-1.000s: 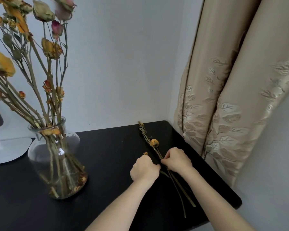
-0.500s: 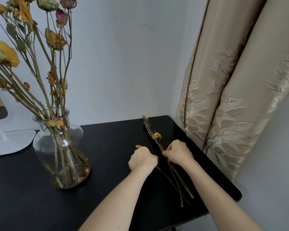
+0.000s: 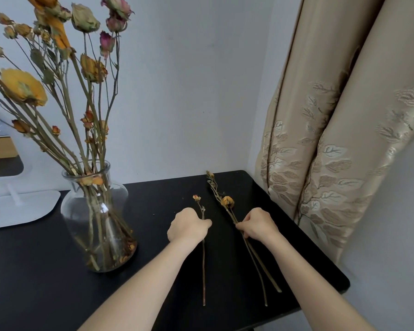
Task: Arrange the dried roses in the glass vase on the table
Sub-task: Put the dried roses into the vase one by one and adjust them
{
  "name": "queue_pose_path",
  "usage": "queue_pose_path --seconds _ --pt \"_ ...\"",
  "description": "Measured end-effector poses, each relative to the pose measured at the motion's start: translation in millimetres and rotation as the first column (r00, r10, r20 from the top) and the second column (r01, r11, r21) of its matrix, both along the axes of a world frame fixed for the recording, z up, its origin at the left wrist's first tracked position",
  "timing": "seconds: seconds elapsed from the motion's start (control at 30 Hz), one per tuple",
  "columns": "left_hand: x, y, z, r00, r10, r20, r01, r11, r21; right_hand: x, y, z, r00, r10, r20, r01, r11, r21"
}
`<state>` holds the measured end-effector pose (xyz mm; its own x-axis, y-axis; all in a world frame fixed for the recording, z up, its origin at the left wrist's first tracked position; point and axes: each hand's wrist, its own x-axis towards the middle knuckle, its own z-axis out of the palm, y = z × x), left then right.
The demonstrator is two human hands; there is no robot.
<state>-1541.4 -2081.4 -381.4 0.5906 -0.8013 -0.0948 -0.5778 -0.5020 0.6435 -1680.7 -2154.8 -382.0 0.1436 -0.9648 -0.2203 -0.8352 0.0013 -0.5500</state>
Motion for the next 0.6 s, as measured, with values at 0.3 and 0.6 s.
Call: queue_pose_path --seconds 0.3,0.6 --pt "20.0 25.2 21.1 0.98 -0.1 -0.173 0.051 0.963 -0.266 -8.9 -4.9 9.6 0.997 -0.056 0.061 0.064 0.989 -0.132" --pt "34.5 78.4 49.3 0.947 -0.132 -0.292 -0.038 0.858 -0.512 23.8 38.4 62.2 0.864 0.168 0.474 0.045 0.913 -0.406"
